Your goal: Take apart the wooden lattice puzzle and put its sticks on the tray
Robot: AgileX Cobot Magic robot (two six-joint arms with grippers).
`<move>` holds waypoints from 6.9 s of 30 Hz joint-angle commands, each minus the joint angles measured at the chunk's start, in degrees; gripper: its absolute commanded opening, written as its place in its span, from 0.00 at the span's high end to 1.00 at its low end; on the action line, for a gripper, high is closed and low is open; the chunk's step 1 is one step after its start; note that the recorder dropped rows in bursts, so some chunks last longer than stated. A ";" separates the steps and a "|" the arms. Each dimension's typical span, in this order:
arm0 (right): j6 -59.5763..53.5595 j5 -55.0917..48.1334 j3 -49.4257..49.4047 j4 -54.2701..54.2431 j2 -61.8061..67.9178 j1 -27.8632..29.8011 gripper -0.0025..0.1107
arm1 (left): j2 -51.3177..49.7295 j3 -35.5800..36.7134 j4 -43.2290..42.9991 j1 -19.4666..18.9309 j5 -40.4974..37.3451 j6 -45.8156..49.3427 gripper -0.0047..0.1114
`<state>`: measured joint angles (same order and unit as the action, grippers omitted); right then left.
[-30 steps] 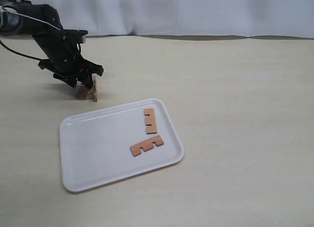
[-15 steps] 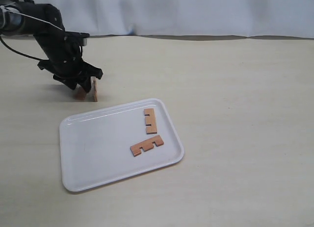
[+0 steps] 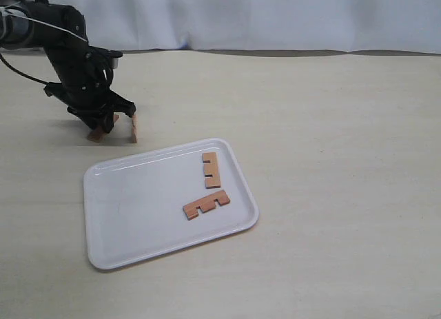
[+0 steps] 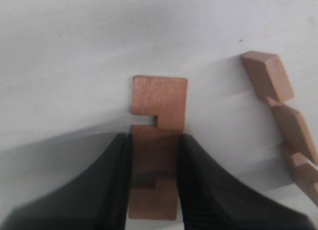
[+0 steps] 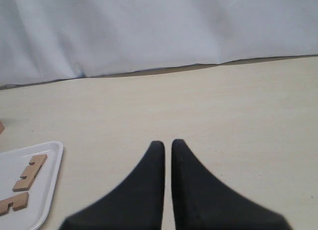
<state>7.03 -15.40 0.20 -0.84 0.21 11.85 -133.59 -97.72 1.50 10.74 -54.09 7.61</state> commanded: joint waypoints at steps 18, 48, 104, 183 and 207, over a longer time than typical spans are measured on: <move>0.01 0.48 -0.20 0.05 -0.21 0.03 0.94 | 7.77 0.95 -2.16 -0.05 -4.26 0.25 0.96; 0.01 0.48 -0.20 0.05 -0.21 0.03 0.94 | -0.85 0.95 -1.50 -0.17 2.05 4.82 0.96; 0.01 0.48 -0.20 0.05 -0.21 0.03 0.94 | 4.97 4.95 14.15 20.62 -3.11 43.08 0.76; 0.01 0.48 -0.20 0.05 -0.21 0.03 0.94 | -0.06 -0.75 6.56 4.37 6.32 2.60 0.43; 0.01 0.48 -0.20 0.05 -0.21 0.03 0.94 | 4.31 -0.75 21.31 6.99 -5.58 24.99 0.96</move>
<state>7.03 -15.40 0.20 -0.84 0.21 11.85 -129.72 -98.34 18.36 16.02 -58.09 27.85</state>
